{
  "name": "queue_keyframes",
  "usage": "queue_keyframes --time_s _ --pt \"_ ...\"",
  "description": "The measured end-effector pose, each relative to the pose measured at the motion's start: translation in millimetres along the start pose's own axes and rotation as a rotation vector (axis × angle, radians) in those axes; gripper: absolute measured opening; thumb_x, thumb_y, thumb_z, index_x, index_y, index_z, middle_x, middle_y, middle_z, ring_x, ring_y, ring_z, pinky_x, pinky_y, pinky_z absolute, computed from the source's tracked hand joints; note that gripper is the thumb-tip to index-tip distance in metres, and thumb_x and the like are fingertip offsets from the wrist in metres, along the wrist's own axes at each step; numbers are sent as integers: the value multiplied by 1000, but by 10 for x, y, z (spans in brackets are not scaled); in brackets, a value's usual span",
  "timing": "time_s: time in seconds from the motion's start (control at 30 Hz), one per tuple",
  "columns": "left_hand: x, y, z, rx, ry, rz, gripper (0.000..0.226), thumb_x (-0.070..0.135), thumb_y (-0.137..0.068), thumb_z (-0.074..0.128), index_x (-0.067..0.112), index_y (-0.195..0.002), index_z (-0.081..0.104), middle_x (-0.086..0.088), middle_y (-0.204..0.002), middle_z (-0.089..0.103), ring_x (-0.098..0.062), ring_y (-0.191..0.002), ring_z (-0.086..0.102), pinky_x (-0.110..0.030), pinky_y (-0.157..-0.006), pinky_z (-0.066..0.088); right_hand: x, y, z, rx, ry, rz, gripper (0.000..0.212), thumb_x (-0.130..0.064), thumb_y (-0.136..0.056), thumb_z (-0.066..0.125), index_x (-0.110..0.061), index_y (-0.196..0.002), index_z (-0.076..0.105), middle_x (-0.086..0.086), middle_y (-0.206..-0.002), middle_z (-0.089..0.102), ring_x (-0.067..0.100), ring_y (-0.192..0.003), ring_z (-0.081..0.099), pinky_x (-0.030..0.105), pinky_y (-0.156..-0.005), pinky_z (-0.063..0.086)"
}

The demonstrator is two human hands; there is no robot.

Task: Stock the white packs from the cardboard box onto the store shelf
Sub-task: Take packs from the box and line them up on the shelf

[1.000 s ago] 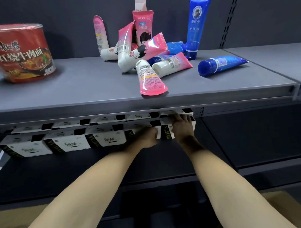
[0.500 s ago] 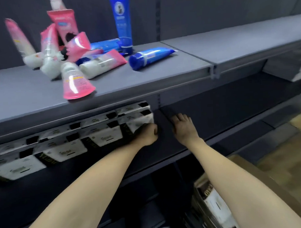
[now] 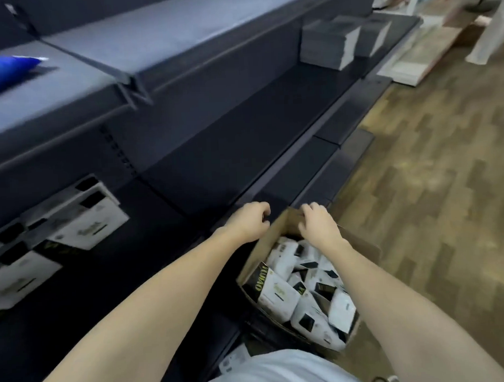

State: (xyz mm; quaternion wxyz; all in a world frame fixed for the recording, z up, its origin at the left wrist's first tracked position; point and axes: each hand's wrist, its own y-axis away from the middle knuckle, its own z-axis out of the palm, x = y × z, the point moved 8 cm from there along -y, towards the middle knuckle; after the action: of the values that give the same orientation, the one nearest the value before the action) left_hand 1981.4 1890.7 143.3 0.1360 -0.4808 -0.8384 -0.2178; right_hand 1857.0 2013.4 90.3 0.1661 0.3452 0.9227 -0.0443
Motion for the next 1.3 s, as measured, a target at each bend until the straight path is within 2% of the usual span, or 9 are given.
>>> queue_keyframes --time_s 0.13,0.27,0.5,0.7,0.93,1.0,1.13,1.23,1.3 --pt "64 -160 515 -129 -49 -30 17 23 -89 56 22 -106 60 1 -102 64 -23 -92 63 -41 -80 55 404 158 634 -313 -66 75 23 -21 -94 54 -13 -115 57 9 -114 56 31 -107 54 39 -86 48" --pt "-96 -150 887 -228 -61 -134 19 21 -92 55 15 -109 61 -1 -102 64 -22 -89 63 -43 -81 56 299 371 1338 -638 -173 54 39 -30 -90 64 -13 -124 55 11 -122 60 28 -105 59 38 -85 52" --pt "-440 35 1185 -279 -76 -243 13 15 -87 56 13 -100 60 -3 -98 61 -24 -88 60 -43 -80 55 -14 555 1980 -819 -291 81 93 -54 -80 76 -9 -148 31 16 -139 48 35 -121 53 42 -95 49" --pt "-648 179 1185 -244 9 -350 26 20 -92 60 17 -118 61 -3 -114 60 -21 -102 59 -33 -87 51 -41 649 2239 -812 -278 159 107 -59 -63 86 -13 -144 32 11 -129 61 32 -119 57 38 -92 49" --pt "-733 378 1038 -197 17 -369 28 24 -93 59 19 -120 57 -1 -106 57 -19 -90 58 -37 -79 54 -81 656 2102 -836 -252 202 121 -58 -56 90 -14 -150 27 14 -147 32 35 -138 33 45 -109 36" --pt "-740 464 997 -184 19 -362 26 26 -92 60 21 -118 58 -1 -107 57 -20 -92 59 -40 -80 55 -122 672 2008 -785 -288 196 118 -53 -58 91 -10 -148 28 14 -140 41 33 -131 40 42 -101 43" --pt "-707 660 847 -141 78 -321 33 26 -92 63 20 -124 56 -3 -116 57 -22 -100 59 -42 -88 54 -178 679 1675 -598 -378 210 96 -39 -66 90 -8 -134 30 1 -103 56 24 -95 57 35 -74 49" --pt "-658 848 650 -95 145 -261 38 25 -93 65 20 -129 54 -1 -117 59 -19 -99 60 -37 -88 55 -257 636 1218 -446 -415 206 99 -44 -64 90 -10 -136 31 4 -115 59 25 -101 60 38 -81 52" --pt "-607 980 449 -43 190 -208 37 26 -91 67 19 -125 56 -2 -116 61 -15 -91 59 -35 -83 55 -370 620 858 -384 -416 176 88 -44 -63 91 -12 -126 39 2 -108 60 22 -96 60 40 -82 53"
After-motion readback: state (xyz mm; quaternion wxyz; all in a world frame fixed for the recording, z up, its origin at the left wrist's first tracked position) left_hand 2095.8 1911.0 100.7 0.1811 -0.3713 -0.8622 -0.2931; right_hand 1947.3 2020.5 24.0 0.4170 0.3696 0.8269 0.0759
